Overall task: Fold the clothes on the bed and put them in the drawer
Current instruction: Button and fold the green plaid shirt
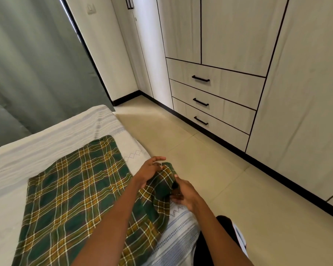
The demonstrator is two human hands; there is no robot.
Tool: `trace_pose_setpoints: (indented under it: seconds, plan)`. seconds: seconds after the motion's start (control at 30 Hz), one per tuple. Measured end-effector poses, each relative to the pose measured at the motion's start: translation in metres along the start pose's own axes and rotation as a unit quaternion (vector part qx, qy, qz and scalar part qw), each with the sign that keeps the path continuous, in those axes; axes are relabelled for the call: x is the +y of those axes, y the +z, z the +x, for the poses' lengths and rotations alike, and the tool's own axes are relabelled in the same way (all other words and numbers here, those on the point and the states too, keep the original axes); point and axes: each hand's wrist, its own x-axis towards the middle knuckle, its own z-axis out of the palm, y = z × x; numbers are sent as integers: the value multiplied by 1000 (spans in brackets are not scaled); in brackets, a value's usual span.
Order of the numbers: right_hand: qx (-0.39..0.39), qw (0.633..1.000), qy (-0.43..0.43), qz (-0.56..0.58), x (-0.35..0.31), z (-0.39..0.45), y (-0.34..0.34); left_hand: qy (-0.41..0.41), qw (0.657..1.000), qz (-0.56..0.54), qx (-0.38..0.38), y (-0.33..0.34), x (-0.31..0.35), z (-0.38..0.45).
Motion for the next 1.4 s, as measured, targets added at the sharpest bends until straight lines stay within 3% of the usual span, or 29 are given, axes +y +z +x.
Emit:
trace_pose_setpoints:
  seconds: [0.17,0.23,0.37,0.47,0.57,0.73,0.83,0.93,1.07,1.23,1.3,1.33,1.4]
  plan:
    - [-34,981,42,187,4,-4,7,8,999,-30,17,-7,-3,5]
    - [-1,986,35,162,5,-8,12,1,997,-70,21,-10,-4,4]
    - [51,998,-5,-22,5,-11,20,-16,993,-117,25,-18,-11,3]
    - [32,997,-63,31,2,-15,22,-16,991,-129,30,-24,-13,4]
    - [70,978,-117,159,0,-13,19,-4,997,-50,54,-23,-11,4]
    - [164,947,-190,199,-10,-22,5,61,985,152,59,-13,-5,8]
    - [242,954,-147,96,6,-19,-12,104,962,252,35,-1,-9,8]
    - [269,961,-62,23,25,-22,-29,123,915,383,19,4,-26,4]
    - [289,956,-48,-36,39,-24,-36,123,848,507,90,-7,-59,-15]
    - [300,933,-91,-180,41,-29,-25,82,864,476,144,-26,-90,-48]
    - [295,907,-149,-260,42,-36,-12,69,871,463,147,-32,-103,-60]
    - [271,897,-195,-290,41,-38,-3,64,875,458,146,-33,-109,-66]
    - [140,887,-272,-345,42,-44,19,60,879,451,140,-36,-124,-78]
